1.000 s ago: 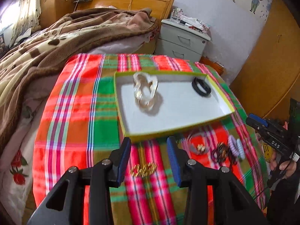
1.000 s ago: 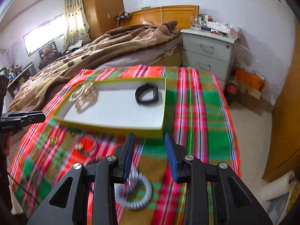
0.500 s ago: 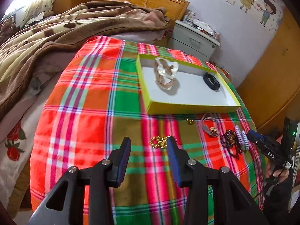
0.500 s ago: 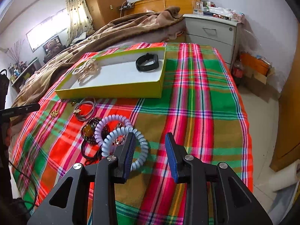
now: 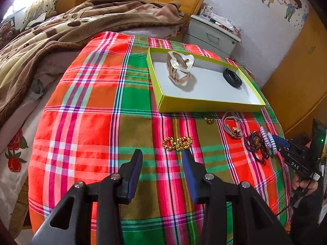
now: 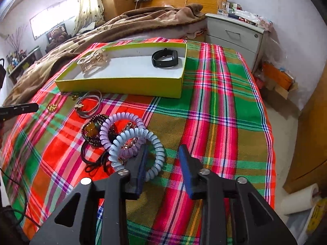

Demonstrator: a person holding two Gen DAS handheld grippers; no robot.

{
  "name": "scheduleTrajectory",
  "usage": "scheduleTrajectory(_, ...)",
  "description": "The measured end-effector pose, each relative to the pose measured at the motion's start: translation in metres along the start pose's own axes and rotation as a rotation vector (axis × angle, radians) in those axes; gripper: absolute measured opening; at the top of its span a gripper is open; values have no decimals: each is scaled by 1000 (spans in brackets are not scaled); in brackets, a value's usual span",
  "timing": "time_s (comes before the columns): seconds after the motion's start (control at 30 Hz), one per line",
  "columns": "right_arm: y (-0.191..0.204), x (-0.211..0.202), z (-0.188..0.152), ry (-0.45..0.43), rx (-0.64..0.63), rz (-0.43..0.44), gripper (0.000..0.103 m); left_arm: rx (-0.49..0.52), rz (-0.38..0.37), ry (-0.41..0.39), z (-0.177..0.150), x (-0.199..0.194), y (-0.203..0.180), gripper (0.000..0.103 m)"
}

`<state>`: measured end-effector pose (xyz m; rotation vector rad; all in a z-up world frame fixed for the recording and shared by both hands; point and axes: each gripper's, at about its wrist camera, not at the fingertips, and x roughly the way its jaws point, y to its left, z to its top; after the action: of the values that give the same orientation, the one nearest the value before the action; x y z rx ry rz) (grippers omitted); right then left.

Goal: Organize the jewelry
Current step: 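Grasp the gold chain with the left tool while the right tool grasps the pale blue coil hair tie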

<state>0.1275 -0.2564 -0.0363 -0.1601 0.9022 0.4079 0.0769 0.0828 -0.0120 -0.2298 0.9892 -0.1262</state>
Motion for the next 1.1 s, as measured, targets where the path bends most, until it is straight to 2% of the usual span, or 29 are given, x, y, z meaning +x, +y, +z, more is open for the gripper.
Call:
scheduleTrajectory(0.1, 4, 0, -1, 2, -21, -21, 20, 0, 1, 2, 0, 1, 0, 42)
scheduleTrajectory(0.2, 6, -1, -1, 3, -31, -33, 11, -1, 0, 5, 1, 3, 0, 42)
scheduleTrajectory(0.27, 6, -1, -1, 0, -33, -39, 10, -1, 5, 9, 2, 5, -1, 42)
scheduleTrajectory(0.53, -5, -14, 0, -51, 53, 21, 9, 37, 4, 16, 3, 11, -8, 42)
scheduleTrajectory(0.6, -7, -17, 2, -66, 68, 36, 10, 64, 21, 17, 3, 12, -11, 46)
scheduleTrajectory(0.73, -9, -23, 5, -99, 95, 56, 9, 92, 26, 31, 3, 18, -14, 47)
scheduleTrajectory(0.97, -8, -31, 10, -133, 128, 81, 10, 165, 67, 35, 6, 26, -28, 50)
scheduleTrajectory(1.1, -5, -32, 12, -141, 129, 90, 10, 246, 132, 34, 4, 32, -40, 50)
